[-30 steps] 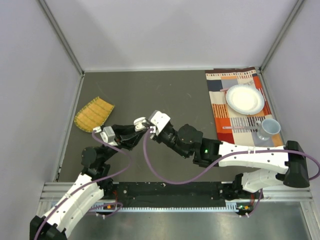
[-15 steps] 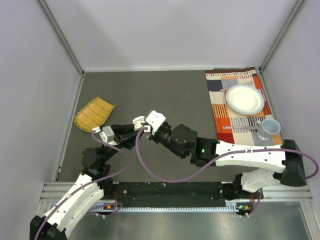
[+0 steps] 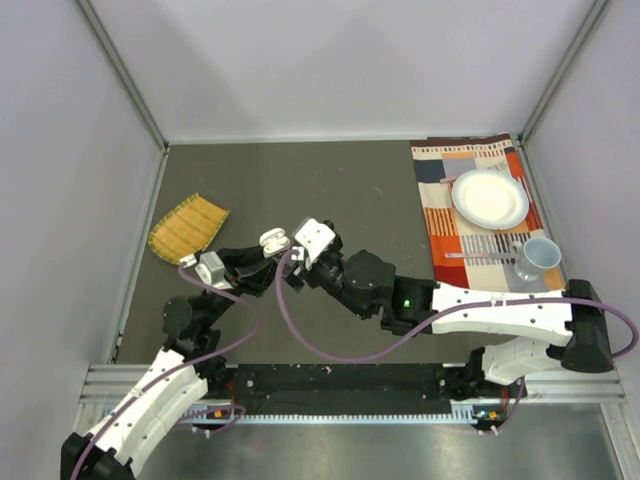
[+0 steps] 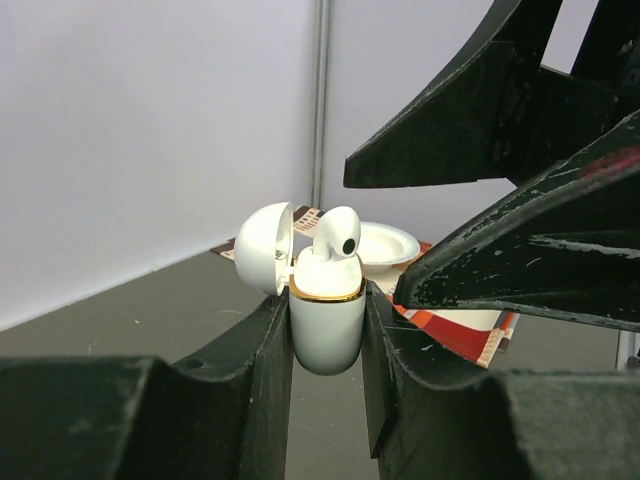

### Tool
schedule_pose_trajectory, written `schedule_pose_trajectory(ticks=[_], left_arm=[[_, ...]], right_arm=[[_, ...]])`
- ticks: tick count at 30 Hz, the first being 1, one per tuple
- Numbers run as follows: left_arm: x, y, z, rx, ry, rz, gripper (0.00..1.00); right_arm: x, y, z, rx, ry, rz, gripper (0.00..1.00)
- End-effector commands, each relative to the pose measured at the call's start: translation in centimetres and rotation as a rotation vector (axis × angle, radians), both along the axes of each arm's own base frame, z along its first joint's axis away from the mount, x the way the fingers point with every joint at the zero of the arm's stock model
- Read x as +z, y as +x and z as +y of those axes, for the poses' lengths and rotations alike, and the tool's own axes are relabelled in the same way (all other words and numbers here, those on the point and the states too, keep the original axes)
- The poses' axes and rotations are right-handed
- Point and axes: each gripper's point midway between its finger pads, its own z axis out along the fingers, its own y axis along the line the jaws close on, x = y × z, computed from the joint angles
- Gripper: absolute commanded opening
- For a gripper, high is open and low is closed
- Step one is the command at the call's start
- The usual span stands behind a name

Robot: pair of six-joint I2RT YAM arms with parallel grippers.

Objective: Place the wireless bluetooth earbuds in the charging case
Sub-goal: Insert the right earbud into the right side groove of the charging case, then adjust the right earbud in the right side groove of the charging case.

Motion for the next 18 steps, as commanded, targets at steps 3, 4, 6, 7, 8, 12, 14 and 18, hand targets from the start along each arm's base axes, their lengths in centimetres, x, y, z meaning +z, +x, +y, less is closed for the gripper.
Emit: schedule_pose_trajectory(ticks=[3,4,6,7,8,12,14,18], left_arm=[[1.9,-0.4,0.8,0.032,-0.045,-0.063,0.00],[1.8,-0.4,0.8,0.032,-0.042,-0.063,0.00],[1.8,-0.4,0.8,0.032,-0.041,-0.060,0.00],[1.8,-0.4,0.9,0.033,-0.043,-0.063,0.00],[1.9,-0.5,0.9,0.032,-0.043,-0.065,0.00],[1.9,-0.5,0.9,0.033,-0.047,-0.064,0.00],[2.0,-0.5,0.9,0.030,-0.048,-0.068,0.00],[2.0,-0.6,0.8,0.024,-0.047,-0.071,0.00]], right_arm=[[7.5,-0.8,-3.4,-0.032,0.309,-0.041,0.81],[8.0,-0.7,-4.1,-0.046,0.345,-0.042,0.85],[9.1,-0.5,-5.9,-0.076,0.419,-0.041,0.89],[9.6,-0.2,-6.7,-0.102,0.452,-0.039,0.92],[9.9,0.0,-7.4,-0.114,0.469,-0.033,0.92],[9.2,1.7,-8.5,-0.170,0.481,0.052,0.94],[8.1,2.3,-8.2,-0.168,0.428,0.117,0.94],[6.5,3.2,-7.5,-0.166,0.399,0.237,0.92]])
